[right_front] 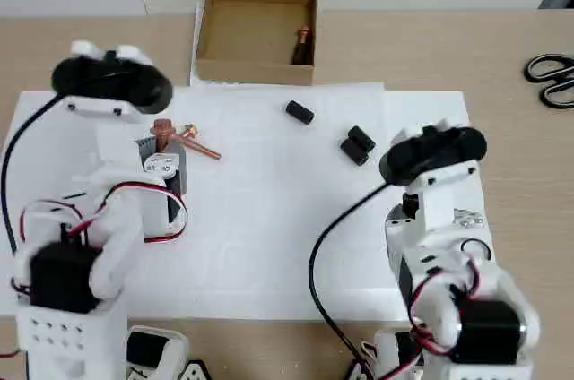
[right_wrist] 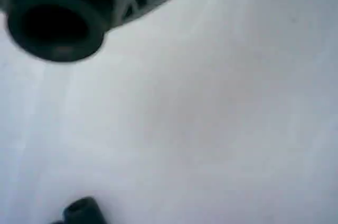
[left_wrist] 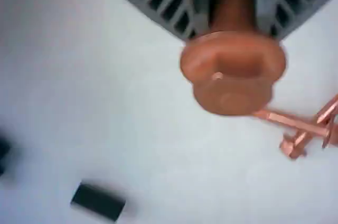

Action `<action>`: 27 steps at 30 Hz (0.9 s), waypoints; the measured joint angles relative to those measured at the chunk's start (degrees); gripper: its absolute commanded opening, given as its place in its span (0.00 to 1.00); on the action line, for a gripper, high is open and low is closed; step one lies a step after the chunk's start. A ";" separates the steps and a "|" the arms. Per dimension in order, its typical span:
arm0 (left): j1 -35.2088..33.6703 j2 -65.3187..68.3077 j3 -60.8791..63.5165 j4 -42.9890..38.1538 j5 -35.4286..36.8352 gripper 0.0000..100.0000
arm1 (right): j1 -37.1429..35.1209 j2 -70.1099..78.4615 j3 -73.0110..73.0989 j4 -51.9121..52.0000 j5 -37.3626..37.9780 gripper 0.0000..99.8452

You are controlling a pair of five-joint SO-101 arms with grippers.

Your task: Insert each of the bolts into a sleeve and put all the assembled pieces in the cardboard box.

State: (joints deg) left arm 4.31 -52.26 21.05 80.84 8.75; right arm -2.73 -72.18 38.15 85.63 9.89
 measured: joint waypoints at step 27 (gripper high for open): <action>15.03 -18.64 27.78 -31.65 7.82 0.01 | -29.71 -30.95 49.67 -41.23 -9.05 0.00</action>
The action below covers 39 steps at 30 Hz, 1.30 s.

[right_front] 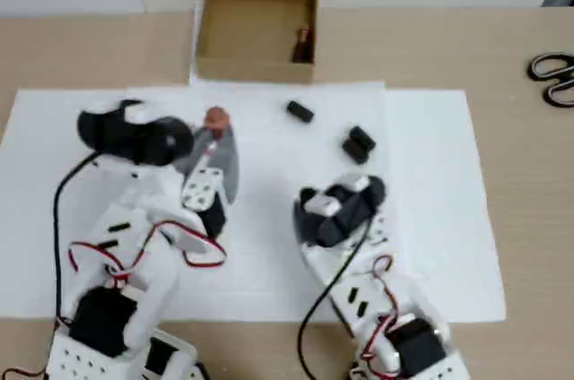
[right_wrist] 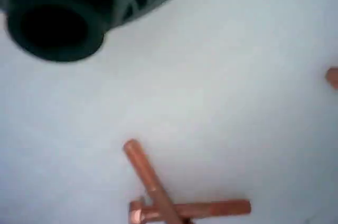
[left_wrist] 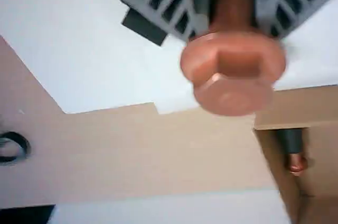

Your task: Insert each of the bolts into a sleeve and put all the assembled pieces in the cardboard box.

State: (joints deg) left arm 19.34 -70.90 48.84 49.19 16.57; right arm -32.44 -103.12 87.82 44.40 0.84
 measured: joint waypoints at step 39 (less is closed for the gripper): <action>9.23 -4.66 18.29 -14.59 4.13 0.01 | -6.59 0.00 4.40 -8.88 -7.21 0.00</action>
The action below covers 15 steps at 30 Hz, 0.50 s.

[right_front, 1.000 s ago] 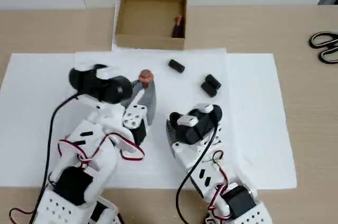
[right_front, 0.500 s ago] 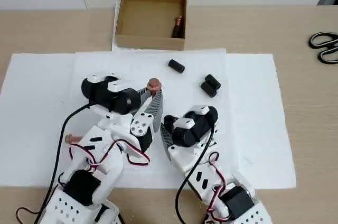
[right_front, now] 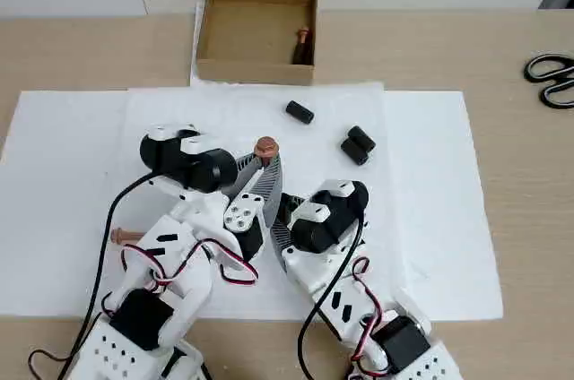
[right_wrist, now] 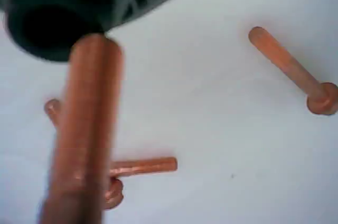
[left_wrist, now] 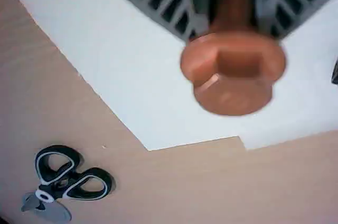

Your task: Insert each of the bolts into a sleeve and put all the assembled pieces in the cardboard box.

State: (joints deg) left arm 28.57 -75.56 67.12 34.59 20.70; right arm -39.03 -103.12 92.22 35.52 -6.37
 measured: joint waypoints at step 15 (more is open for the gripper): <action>0.09 -0.35 0.35 0.00 0.88 0.01 | -1.76 0.00 0.00 0.00 0.00 0.00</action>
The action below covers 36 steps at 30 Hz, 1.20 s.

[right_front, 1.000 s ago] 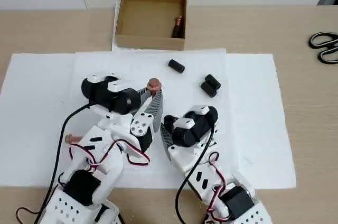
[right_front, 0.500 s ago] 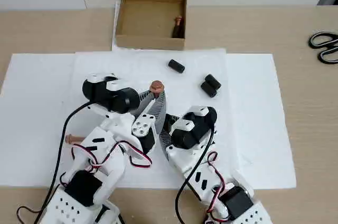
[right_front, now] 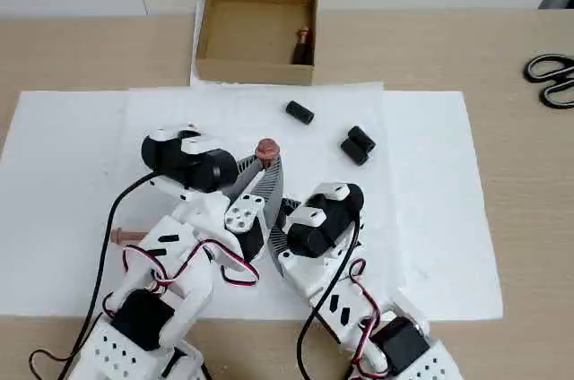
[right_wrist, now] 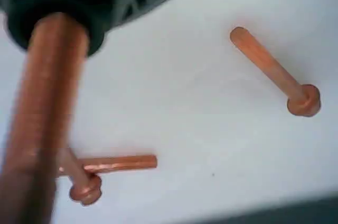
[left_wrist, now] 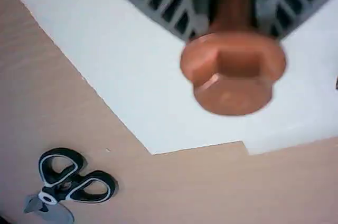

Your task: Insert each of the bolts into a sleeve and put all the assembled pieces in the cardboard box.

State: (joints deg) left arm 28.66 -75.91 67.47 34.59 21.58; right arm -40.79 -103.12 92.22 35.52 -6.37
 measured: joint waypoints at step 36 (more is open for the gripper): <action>0.62 -0.70 2.90 11.43 0.00 0.01 | 0.09 0.18 0.35 -0.09 0.00 0.00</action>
State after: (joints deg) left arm 29.27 -76.62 70.37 46.02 21.58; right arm -40.70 -102.95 92.57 35.43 -6.37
